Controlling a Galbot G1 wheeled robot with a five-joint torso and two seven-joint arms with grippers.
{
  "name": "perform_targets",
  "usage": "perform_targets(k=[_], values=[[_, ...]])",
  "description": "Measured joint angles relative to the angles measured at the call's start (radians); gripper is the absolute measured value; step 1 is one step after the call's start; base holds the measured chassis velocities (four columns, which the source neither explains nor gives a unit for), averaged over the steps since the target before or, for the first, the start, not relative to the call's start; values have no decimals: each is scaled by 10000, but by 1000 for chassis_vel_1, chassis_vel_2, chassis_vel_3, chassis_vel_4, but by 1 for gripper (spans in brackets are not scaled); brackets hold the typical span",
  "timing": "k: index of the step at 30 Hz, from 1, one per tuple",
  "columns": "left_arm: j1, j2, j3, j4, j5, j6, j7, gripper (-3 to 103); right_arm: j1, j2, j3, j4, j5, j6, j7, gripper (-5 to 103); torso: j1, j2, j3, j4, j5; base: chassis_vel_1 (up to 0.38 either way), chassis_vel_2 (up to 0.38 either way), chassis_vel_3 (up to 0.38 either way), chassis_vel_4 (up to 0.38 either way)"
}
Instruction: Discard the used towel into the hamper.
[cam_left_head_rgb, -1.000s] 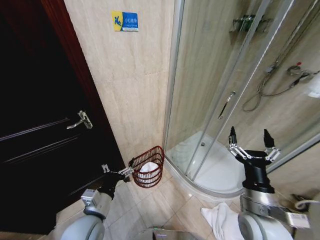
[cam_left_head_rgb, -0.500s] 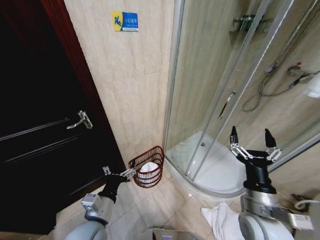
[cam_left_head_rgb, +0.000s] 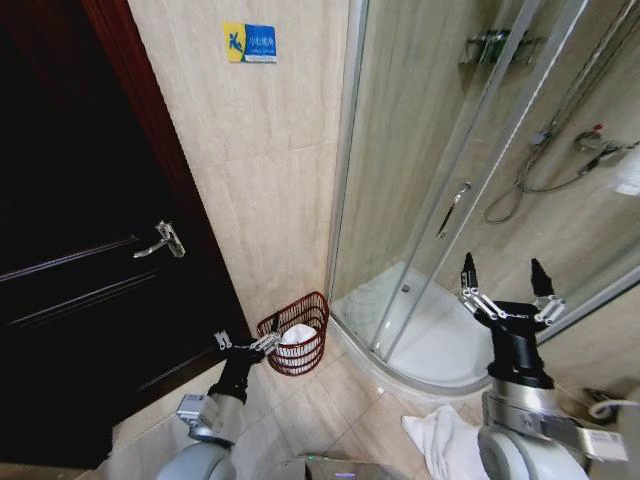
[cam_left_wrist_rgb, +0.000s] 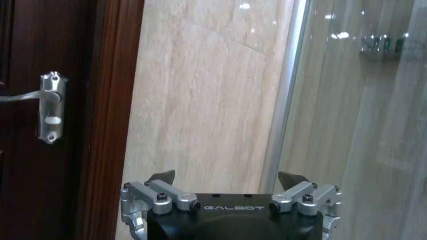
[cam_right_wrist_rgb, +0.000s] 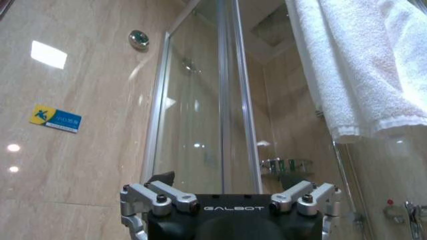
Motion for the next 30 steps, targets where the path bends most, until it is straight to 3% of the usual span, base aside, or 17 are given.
perform_targets(k=[4, 30], values=[[37, -106, 285, 193, 132, -252, -110, 100, -22, -4, 0, 0, -23, -3, -2, 100, 0, 0, 0, 0, 0, 0, 0, 0, 0], [-132, -245, 207, 482, 290, -391, -60, 100, -157, -32, 84, -7, -8, -13, 28, 100, 0, 0, 0, 1, -7, 0, 0, 0, 0]])
